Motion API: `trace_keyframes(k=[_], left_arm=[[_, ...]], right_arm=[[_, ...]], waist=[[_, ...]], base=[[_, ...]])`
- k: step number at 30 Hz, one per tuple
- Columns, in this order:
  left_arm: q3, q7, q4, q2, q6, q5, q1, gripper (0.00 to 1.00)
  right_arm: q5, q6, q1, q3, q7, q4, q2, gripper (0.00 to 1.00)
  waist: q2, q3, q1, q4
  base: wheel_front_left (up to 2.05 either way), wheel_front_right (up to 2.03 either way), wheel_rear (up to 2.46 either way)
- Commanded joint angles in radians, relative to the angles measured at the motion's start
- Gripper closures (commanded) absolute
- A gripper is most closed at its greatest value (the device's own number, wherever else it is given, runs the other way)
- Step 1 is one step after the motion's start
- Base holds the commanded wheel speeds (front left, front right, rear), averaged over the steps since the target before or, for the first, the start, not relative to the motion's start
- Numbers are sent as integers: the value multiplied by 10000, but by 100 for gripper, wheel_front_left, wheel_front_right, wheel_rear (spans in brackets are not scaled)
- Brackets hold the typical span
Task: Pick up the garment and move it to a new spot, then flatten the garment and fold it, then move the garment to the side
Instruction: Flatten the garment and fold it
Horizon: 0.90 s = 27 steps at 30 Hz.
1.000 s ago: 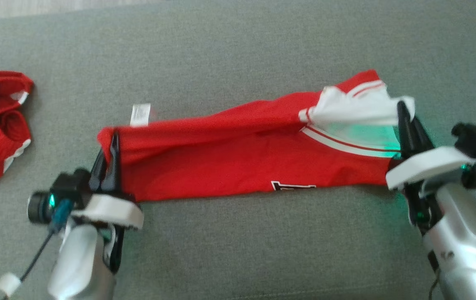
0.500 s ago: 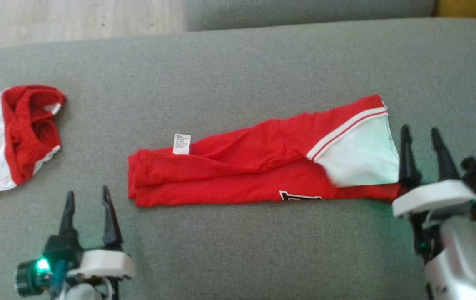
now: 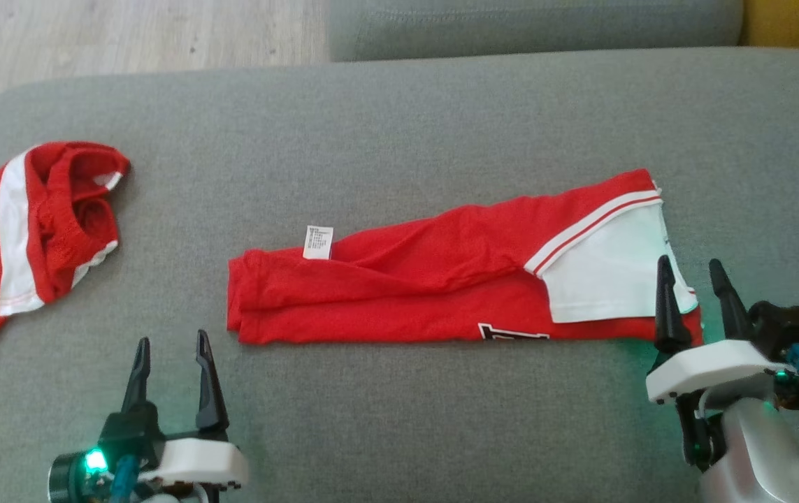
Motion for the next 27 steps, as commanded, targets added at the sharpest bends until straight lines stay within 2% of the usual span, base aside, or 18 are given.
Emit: trace_keyframes(k=[1,8,9,15,19,26,27], left_arm=[[194,-51,-344,60,52,-45,-313,0],[-223,-51,-279,59,-49,-128,-714,0],[-334,-51,-252,59,-72,-147,-842,0],[-496,-51,-134,59,-113,-166,-1046,0],[-481,-51,-114,59,-122,-167,-1098,0],[-511,-51,-121,59,-128,-185,-1097,0],[-541,-51,-130,59,-131,-202,-1098,0]], right_arm=[[-112,25,-400,189,-110,-148,23,0],[-708,25,-1613,-431,-110,1370,-148,0],[-907,25,-1994,-725,-110,1970,-276,0],[-1108,25,-2904,-1346,22,3839,-396,0],[-400,25,-3236,-823,18,4587,-193,0],[1168,25,-3057,800,149,5071,-37,0],[1380,25,-3008,1007,192,5079,-34,14]], waist=[[-1,129,0,24],[-1,828,0,286],[-1,1011,0,386],[-1,1339,0,623],[-1,1400,0,686],[-1,1310,0,646],[-1,1293,0,633]], base=[[0,0,0],[0,0,0],[0,0,0],[0,0,0],[0,0,0],[0,0,0],[0,0,0]])
